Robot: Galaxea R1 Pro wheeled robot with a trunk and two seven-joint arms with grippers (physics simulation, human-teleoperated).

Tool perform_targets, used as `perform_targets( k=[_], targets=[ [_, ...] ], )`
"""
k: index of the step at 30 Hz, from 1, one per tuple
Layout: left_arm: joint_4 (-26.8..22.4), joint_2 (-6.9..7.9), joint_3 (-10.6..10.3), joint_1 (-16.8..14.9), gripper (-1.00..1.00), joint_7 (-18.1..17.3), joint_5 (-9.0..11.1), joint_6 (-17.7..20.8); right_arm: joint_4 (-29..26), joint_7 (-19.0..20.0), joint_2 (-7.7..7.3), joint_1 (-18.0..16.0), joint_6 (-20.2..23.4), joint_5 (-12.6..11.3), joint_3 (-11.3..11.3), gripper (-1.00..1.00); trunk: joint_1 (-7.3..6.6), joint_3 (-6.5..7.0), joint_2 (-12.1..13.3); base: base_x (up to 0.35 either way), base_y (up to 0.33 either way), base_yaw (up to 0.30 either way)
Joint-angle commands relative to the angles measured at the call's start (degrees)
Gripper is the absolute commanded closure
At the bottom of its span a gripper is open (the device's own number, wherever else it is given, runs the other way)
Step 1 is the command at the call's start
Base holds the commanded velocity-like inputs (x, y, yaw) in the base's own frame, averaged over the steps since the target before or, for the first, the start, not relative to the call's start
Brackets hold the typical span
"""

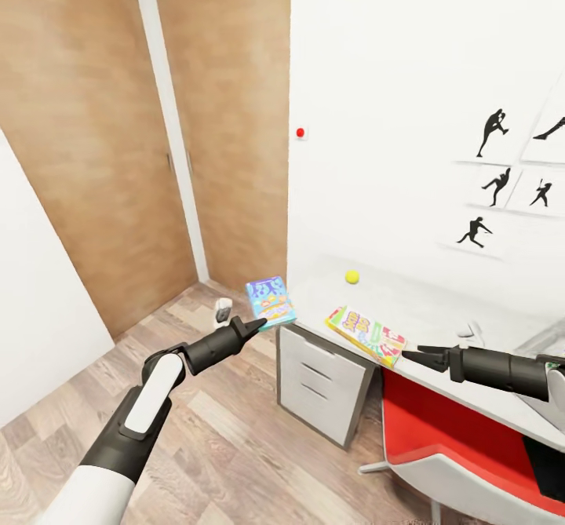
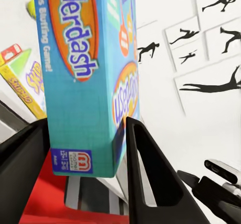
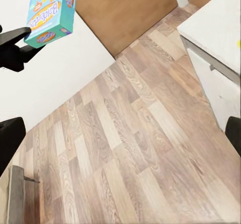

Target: Put all the toys in the child's room - the three board games (two on the bed and one on the table), the two jigsaw puzzles on the table, and the tennis ball on the table - inside the toy box on the table in the child's room.

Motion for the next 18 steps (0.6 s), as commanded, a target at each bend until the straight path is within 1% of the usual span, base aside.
perform_targets(
  k=[1, 14, 16, 17, 18],
  targets=[
    [0.0, 0.02, -0.1, -0.1, 1.00, -0.1, 0.3, 0.2, 0.0, 0.3, -0.01, -0.1, 0.2, 0.2, 0.0, -1.00, 0.04, -0.10, -0.1, 0.000, 0.000, -0.290],
    [0.0, -0.07, -0.3, -0.1, 1.00, 0.0, 0.0, 0.3, 0.0, 0.3, -0.05, -0.1, 0.2, 0.2, -0.1, -1.00, 0.04, 0.23, -0.1, 0.000, 0.000, -0.290],
    [0.0, -0.08, -0.3, -0.1, 1.00, -0.1, -0.1, 0.3, 0.0, 0.4, -0.72, -0.1, 0.2, -0.1, -0.4, -1.00, 0.04, 0.28, -0.1, 0.000, 0.000, -0.290],
    [0.0, -0.08, -0.3, -0.1, 1.00, -0.1, -0.1, 0.3, 0.0, 0.4, -0.72, -0.1, 0.2, -0.1, -0.4, -1.00, 0.04, 0.31, -0.1, 0.000, 0.000, -0.290],
    [-0.1, -0.10, -0.3, -0.1, 1.00, -0.1, -0.1, 0.3, 0.0, 0.4, -1.16, -0.1, 0.2, -0.3, -0.6, -1.00, 0.04, 0.33, -0.1, 0.000, 0.000, -0.290]
  ],
)
